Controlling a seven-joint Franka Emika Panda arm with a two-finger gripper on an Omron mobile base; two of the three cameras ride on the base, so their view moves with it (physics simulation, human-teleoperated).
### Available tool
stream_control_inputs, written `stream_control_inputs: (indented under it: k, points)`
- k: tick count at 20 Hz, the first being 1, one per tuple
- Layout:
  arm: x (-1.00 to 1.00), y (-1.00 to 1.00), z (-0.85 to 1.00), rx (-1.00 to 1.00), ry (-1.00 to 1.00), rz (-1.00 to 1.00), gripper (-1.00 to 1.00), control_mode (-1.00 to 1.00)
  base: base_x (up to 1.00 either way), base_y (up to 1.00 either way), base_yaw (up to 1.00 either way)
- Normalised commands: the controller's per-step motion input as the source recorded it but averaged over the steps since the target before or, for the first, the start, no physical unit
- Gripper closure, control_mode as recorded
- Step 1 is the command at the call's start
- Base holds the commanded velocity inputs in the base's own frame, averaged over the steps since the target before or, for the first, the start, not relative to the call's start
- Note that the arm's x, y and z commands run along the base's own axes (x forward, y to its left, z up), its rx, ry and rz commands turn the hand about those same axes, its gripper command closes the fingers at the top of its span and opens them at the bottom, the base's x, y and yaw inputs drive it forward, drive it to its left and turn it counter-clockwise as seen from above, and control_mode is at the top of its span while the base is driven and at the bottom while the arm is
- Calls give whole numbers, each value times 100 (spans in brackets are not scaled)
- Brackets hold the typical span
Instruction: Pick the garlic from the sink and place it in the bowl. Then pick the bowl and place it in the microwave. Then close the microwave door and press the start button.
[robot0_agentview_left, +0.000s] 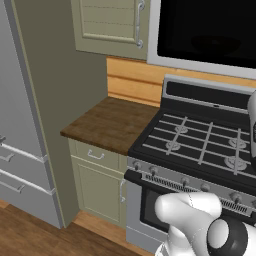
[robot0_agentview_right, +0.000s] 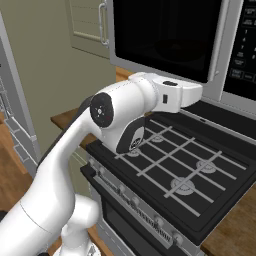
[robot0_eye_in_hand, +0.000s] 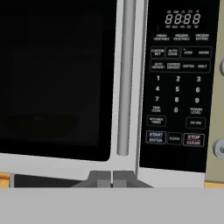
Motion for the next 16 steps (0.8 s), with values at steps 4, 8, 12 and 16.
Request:
stream_control_inputs:
  k: [4, 8, 12, 16]
  points:
    - [0, -25, 3, 0, -1, 0, 100, -100, 0, 0, 0]
    - [2, -35, 6, 1, -1, 0, 100, -100, 0, 0, 0]
    - [3, -30, 0, 0, 0, 0, 100, -100, 0, 0, 0]
    - [11, -29, 0, 0, 0, -1, 100, -100, 0, 0, 0]
